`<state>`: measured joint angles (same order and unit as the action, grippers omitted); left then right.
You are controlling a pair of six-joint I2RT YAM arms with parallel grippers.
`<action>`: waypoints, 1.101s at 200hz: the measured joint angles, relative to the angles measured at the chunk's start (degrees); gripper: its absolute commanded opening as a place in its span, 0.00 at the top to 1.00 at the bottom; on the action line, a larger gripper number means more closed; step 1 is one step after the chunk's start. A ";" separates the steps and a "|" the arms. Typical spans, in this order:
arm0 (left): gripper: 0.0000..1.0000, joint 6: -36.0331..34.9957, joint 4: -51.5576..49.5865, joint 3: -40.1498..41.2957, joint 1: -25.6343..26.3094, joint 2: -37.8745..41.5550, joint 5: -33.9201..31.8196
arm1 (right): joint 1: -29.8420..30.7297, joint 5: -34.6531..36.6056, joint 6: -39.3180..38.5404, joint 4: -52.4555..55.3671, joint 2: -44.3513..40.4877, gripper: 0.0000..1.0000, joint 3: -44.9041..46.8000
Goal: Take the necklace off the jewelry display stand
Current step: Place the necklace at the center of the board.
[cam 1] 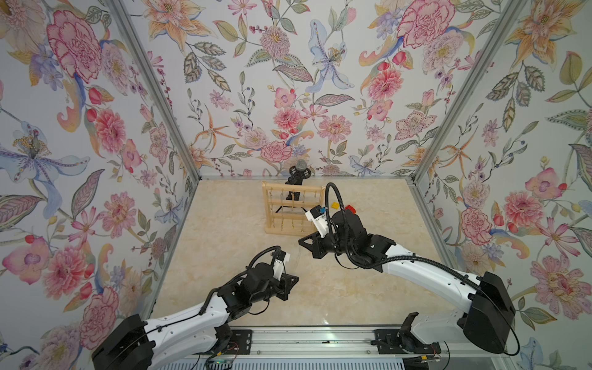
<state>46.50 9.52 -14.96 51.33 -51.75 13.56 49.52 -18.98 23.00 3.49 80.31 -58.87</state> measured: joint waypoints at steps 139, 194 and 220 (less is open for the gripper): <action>1.00 9.75 -20.33 4.59 0.02 9.88 -2.43 | 4.66 1.46 3.43 -15.19 22.40 1.00 -4.94; 1.00 11.08 -25.33 4.61 0.00 10.62 -2.38 | 6.34 2.71 3.45 -16.26 27.06 1.00 -7.58; 0.99 11.91 -26.10 4.61 0.00 10.69 -2.29 | 6.82 3.65 3.43 -16.65 28.87 1.00 -8.52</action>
<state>58.41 -16.58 -10.35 51.33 -41.06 11.27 56.34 -15.33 26.44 -13.17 109.19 -67.40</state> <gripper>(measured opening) 0.043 0.052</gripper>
